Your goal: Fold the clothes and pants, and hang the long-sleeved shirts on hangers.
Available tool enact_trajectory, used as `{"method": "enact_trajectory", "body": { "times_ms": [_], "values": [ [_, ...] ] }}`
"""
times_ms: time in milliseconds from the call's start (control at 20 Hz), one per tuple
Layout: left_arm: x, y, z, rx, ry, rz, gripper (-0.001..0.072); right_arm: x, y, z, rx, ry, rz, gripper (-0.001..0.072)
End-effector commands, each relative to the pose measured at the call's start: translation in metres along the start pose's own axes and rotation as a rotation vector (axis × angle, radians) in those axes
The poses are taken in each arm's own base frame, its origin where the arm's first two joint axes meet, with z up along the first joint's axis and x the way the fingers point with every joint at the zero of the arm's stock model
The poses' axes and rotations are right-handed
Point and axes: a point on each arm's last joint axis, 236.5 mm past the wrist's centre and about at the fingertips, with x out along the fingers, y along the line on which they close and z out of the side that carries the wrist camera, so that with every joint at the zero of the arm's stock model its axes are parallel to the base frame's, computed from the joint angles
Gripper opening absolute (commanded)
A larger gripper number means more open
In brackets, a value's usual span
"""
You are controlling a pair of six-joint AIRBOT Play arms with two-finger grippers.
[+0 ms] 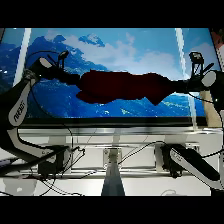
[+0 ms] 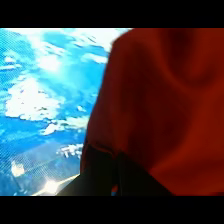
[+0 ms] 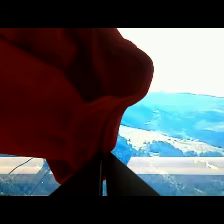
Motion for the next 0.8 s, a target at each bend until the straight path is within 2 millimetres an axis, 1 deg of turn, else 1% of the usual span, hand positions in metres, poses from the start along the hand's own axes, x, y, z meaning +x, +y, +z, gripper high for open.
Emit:
{"method": "enact_trajectory", "body": {
  "times_ms": [0,50,100,150,250,300,350,400,450,500,550,600,650,750],
  "values": [
    [-0.032,-0.012,0.013,0.090,-0.012,-0.024,0.0017,-0.008,0.001,0.012,-0.009,-0.034,0.001,0.0009],
    [-0.054,-0.015,0.032,0.114,-0.074,-0.005,0.0017,-0.017,0.001,0.023,-0.025,-0.065,0.001,0.0009],
    [-0.080,-0.018,0.052,0.140,-0.144,0.017,0.0017,-0.029,0.002,0.039,-0.032,-0.110,-0.001,0.0009],
    [-0.111,-0.024,0.072,0.168,-0.223,0.037,0.0017,-0.044,0.002,0.055,-0.036,-0.159,-0.003,0.0008],
    [-0.190,-0.048,0.111,0.227,-0.420,0.067,0.0017,-0.085,0.006,0.094,-0.040,-0.283,0.003,0.0009],
    [-0.229,-0.064,0.125,0.250,-0.522,0.072,0.0017,-0.110,0.014,0.113,-0.036,-0.356,0.027,0.0009],
    [-0.268,-0.081,0.136,0.268,-0.626,0.069,0.0016,-0.137,0.025,0.130,-0.029,-0.426,0.072,0.0009],
    [-0.309,-0.099,0.144,0.283,-0.743,0.063,0.0016,-0.168,0.040,0.148,-0.023,-0.506,0.131,0.0009],
    [-0.349,-0.116,0.147,0.292,-0.854,0.062,0.0017,-0.198,0.052,0.161,-0.029,-0.578,0.178,0.0009],
    [-0.384,-0.128,0.146,0.298,-0.952,0.074,0.0016,-0.233,0.062,0.172,-0.054,-0.659,0.212,0.0009],
    [-0.417,-0.137,0.141,0.312,-1.039,0.113,0.0016,-0.264,0.068,0.178,-0.075,-0.731,0.227,0.0009],
    [-0.446,-0.145,0.132,0.325,-1.108,0.148,0.0016,-0.296,0.071,0.180,-0.094,-0.805,0.228,0.0009],
    [-0.473,-0.154,0.121,0.339,-1.170,0.182,0.0016,-0.324,0.073,0.178,-0.106,-0.866,0.224,0.0009],
    [-0.518,-0.172,0.093,0.367,-1.263,0.246,0.0016,-0.376,0.077,0.165,-0.129,-0.976,0.218,0.0009]
  ]
}}
